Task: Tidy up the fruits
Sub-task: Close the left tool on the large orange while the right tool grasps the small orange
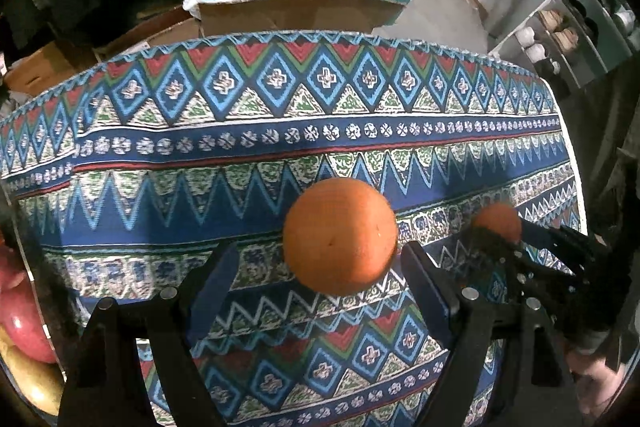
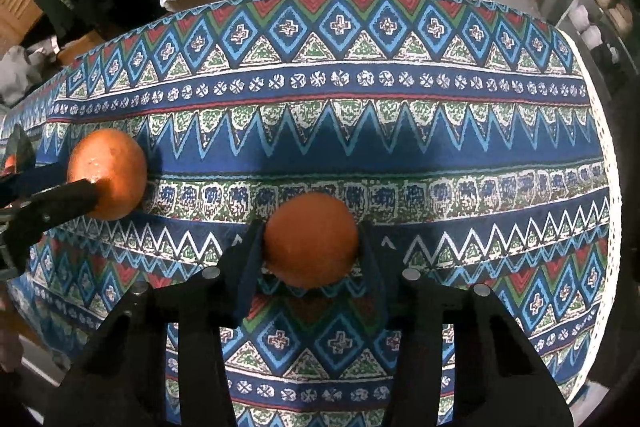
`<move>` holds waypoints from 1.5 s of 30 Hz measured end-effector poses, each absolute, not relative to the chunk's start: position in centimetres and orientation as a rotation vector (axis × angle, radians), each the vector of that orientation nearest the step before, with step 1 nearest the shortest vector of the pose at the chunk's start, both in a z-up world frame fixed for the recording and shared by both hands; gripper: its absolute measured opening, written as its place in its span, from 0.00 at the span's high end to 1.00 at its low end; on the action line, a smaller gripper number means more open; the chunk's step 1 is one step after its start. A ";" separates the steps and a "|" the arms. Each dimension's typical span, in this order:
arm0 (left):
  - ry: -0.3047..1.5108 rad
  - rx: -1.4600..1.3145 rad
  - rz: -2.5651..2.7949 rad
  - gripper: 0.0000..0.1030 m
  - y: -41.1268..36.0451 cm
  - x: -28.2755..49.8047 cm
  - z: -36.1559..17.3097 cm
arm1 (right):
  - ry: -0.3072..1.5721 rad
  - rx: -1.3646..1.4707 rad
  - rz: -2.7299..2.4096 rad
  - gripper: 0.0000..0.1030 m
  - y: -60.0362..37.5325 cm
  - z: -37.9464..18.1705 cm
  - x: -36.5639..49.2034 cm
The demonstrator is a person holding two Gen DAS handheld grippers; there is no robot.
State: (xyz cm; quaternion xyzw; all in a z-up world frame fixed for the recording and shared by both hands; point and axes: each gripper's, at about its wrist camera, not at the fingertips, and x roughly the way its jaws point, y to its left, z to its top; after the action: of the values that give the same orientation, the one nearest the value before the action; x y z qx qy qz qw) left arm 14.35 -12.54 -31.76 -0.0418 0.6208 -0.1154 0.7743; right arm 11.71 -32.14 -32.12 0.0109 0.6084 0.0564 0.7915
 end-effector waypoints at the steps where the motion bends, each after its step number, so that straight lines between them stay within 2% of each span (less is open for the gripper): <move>1: 1.356 -0.101 -0.247 0.18 -12.7 14.6 -32.2 | 1.305 0.024 0.122 0.56 -32.1 -32.1 11.6; 9: 1.376 -0.134 -0.229 0.19 -13.2 15.7 -33.8 | 1.260 0.060 0.085 0.56 -32.9 -31.4 10.6; 11: 1.377 -0.123 -0.228 0.22 -13.5 15.8 -33.9 | 1.250 0.076 0.084 0.56 -33.1 -31.0 10.7; 15: 1.360 -0.095 -0.249 0.37 -14.5 15.8 -33.8 | 1.240 0.082 0.085 0.56 -33.3 -30.6 10.7; 16: 1.359 -0.093 -0.255 0.38 -14.6 15.8 -33.9 | 1.239 0.086 0.084 0.56 -33.3 -30.6 10.7; 30: 1.286 -0.005 -0.260 0.39 -14.1 12.9 -32.8 | 1.184 0.122 0.084 0.56 -33.7 -28.8 9.6; 45: 1.102 0.082 -0.311 0.39 -13.8 9.6 -25.1 | 1.019 0.070 0.105 0.56 -32.3 -21.2 7.9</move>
State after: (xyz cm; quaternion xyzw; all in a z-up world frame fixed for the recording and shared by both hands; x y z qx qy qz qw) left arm 9.64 -13.80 -25.07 0.0387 0.5210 -0.1473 0.8398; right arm 7.90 -32.31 -21.24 0.0334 0.4875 0.0500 0.8710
